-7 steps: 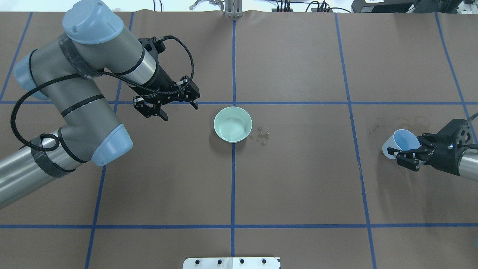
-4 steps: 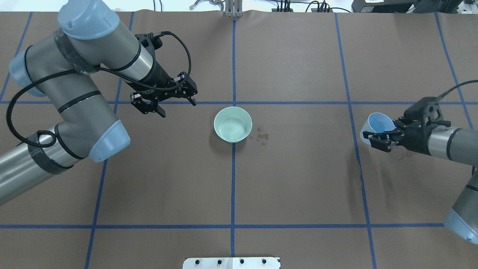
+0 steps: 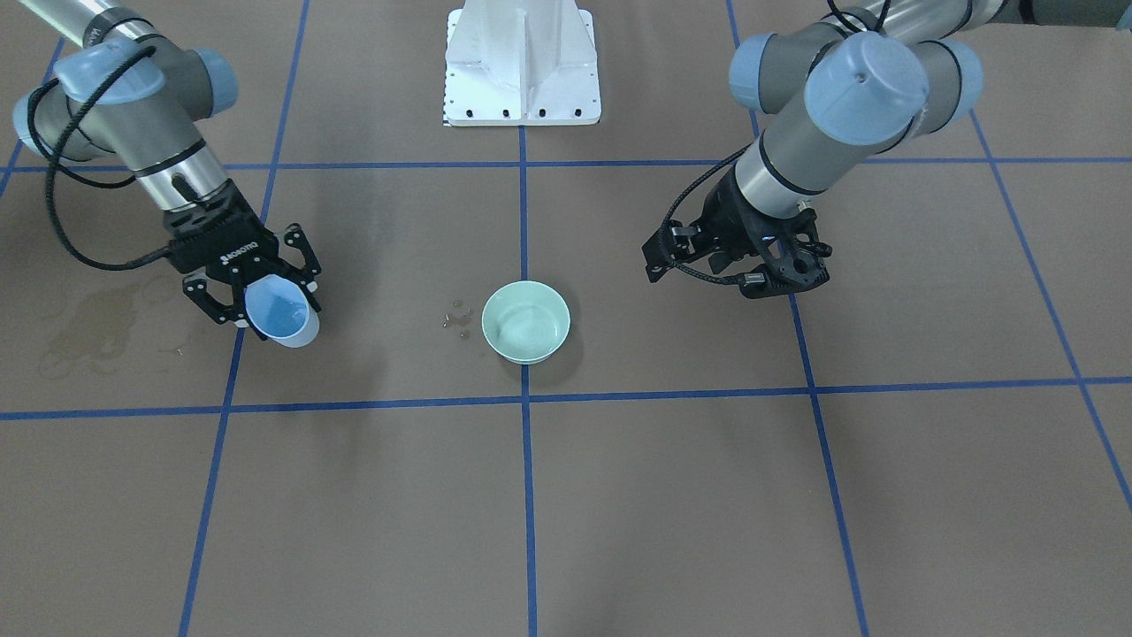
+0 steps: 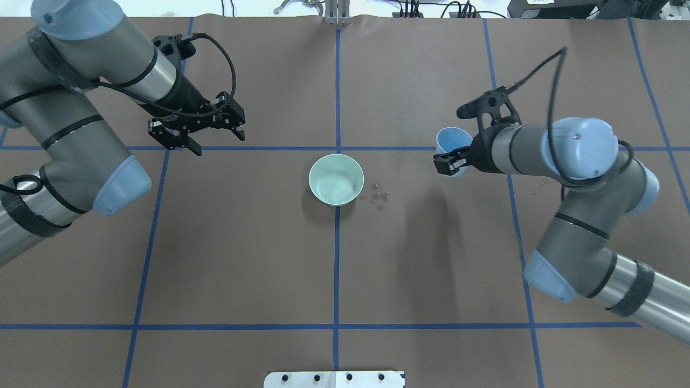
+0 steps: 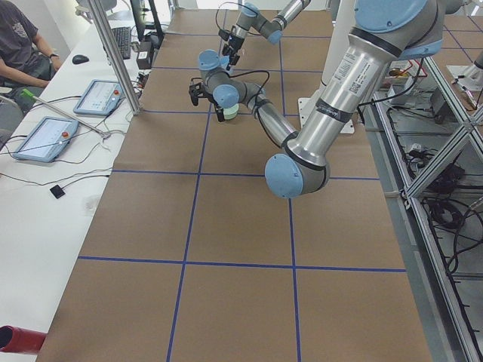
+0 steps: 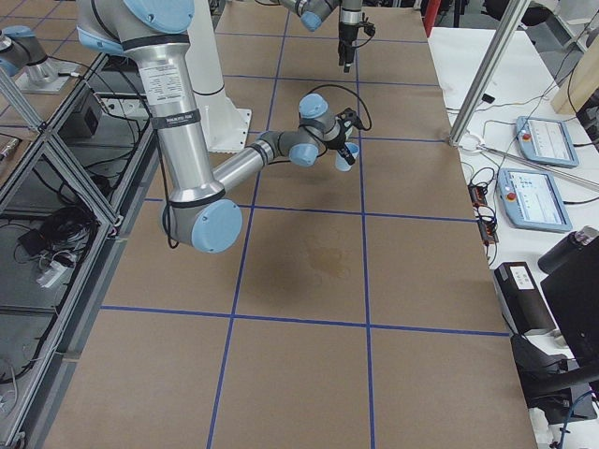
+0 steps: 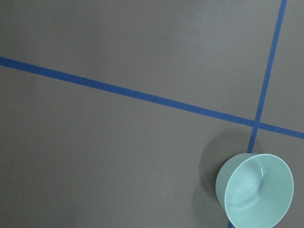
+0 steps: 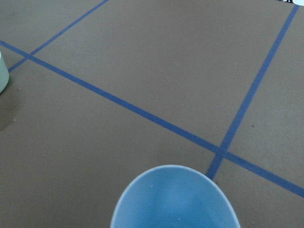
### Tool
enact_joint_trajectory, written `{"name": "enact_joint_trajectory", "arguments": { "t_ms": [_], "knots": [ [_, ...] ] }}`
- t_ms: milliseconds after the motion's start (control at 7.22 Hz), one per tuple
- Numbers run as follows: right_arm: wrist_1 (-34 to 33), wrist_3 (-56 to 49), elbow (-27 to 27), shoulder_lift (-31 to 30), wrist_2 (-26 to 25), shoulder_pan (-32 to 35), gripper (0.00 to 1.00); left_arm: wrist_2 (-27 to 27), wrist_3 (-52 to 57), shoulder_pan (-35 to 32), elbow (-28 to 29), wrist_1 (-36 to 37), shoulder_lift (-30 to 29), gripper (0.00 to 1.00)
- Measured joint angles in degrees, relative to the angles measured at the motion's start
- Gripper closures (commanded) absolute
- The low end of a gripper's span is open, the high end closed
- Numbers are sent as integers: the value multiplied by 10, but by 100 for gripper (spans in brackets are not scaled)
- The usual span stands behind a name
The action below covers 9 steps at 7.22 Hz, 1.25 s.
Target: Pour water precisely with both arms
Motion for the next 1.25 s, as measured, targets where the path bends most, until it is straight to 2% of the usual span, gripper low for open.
{"name": "enact_joint_trajectory", "arguments": {
  "t_ms": [139,277,554,831,1247],
  "knots": [
    [-84,-2,-1,52,0,-11,100,-15,22,-16,0,0,13,8],
    [-142,-8,-6,87,-1,-24,100,-23,41,-27,0,0,25,8],
    [-228,-57,-37,149,-6,-40,100,-27,57,-38,1,-2,37,8],
    [-361,-162,-69,235,-58,-60,100,-28,59,-39,2,-2,42,8],
    [-454,-272,-156,328,-144,-85,100,-28,91,-43,1,-6,68,5]
  ]
}}
